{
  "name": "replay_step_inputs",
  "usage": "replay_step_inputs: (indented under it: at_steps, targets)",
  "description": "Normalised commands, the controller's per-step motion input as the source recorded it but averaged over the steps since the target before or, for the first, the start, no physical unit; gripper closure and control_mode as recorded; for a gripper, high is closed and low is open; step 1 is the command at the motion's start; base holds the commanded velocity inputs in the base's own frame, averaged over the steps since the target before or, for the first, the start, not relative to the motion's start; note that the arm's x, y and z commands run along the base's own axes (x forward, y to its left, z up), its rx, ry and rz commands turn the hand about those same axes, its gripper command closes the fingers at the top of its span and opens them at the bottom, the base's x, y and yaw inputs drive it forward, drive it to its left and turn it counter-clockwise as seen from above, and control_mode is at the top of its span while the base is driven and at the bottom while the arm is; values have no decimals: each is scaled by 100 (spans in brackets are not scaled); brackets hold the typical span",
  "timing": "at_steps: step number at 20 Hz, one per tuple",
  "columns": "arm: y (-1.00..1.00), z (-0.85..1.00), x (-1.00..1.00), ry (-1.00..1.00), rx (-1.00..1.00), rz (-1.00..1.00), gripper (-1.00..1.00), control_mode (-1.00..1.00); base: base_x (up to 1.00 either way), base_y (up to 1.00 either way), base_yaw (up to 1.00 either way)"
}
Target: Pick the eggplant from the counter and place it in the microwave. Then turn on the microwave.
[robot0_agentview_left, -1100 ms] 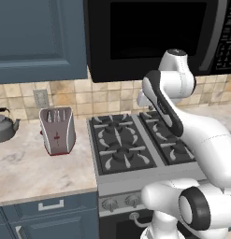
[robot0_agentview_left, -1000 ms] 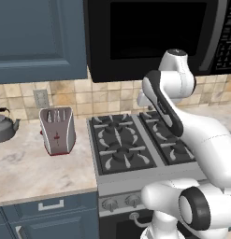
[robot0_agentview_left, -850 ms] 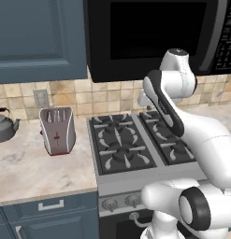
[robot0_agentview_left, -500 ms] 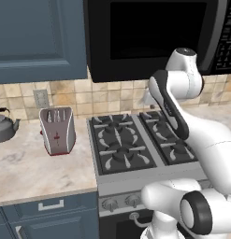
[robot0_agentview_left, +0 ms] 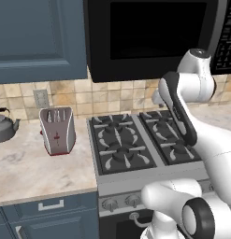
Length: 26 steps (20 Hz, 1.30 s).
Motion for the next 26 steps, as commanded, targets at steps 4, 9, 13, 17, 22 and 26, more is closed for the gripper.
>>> replay_step_inputs:
  at_steps: [4, 9, 13, 17, 22, 26]
  targets:
    - [-24, 8, -8, -8, 0, -6, -100, -100, 0, 0, 0]
    - [-23, 9, -8, -9, 0, -5, -100, -100, 0, 0, 0]
    - [-24, 12, -10, -9, -2, -2, -100, -100, 0, 0, 0]
    - [-28, 11, -10, -8, -4, 0, -100, -100, 0, 0, 0]
    - [-34, 10, -14, -6, 0, -1, -100, -100, 0, 0, 0]
    - [-30, 12, -11, -5, 1, -3, -100, -100, 0, 0, 0]
